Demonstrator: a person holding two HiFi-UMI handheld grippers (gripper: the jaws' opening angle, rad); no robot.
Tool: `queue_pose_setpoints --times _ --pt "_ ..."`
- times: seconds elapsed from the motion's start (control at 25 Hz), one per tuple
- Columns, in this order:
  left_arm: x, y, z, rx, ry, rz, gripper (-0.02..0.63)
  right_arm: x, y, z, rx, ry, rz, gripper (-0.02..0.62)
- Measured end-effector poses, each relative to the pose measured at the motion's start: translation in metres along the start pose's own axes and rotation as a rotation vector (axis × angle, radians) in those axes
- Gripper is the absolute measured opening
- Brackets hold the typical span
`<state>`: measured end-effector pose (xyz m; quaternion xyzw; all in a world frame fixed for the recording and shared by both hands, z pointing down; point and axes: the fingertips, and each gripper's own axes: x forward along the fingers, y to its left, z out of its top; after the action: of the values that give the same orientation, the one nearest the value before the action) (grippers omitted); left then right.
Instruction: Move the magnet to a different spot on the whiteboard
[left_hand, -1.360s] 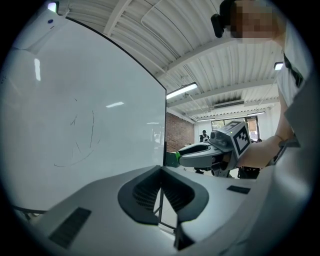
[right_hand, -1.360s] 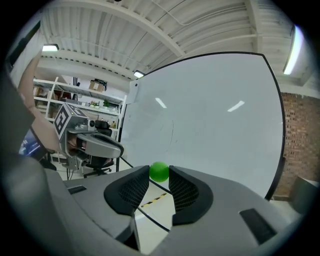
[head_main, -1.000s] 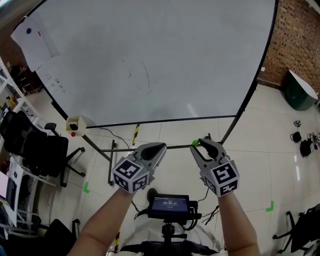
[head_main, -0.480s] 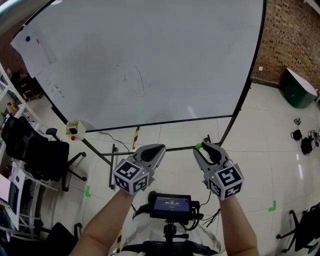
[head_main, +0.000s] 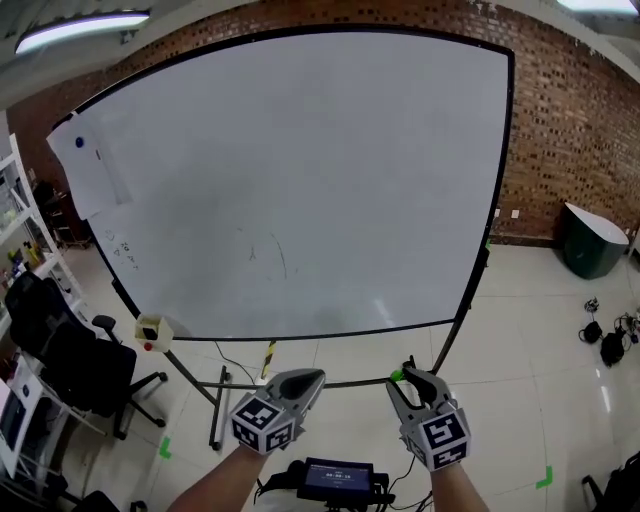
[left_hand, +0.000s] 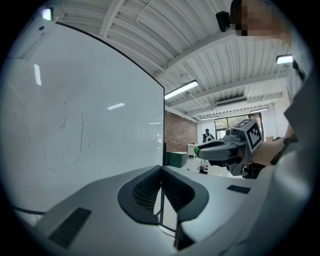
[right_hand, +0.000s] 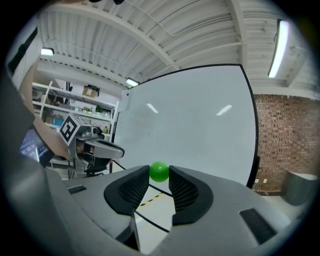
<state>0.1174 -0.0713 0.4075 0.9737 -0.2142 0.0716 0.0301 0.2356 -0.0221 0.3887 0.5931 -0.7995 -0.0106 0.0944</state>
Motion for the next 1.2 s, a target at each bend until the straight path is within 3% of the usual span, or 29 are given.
queue_pose_setpoints --times 0.24,0.48,1.0,1.2 --pt "0.004 0.006 0.007 0.003 -0.016 0.01 0.034 0.015 -0.016 0.025 -0.112 0.002 -0.044 0.147" --pt "0.003 0.021 0.006 0.002 -0.018 0.016 0.034 0.044 -0.018 0.039 -0.115 -0.024 -0.041 0.147" --pt "0.014 0.09 0.011 -0.009 -0.013 0.031 0.034 0.135 -0.032 0.03 0.274 -0.097 -0.013 0.147" --pt "0.025 0.115 0.011 -0.009 -0.004 0.03 0.034 0.172 -0.04 0.019 0.364 -0.094 -0.028 0.147"
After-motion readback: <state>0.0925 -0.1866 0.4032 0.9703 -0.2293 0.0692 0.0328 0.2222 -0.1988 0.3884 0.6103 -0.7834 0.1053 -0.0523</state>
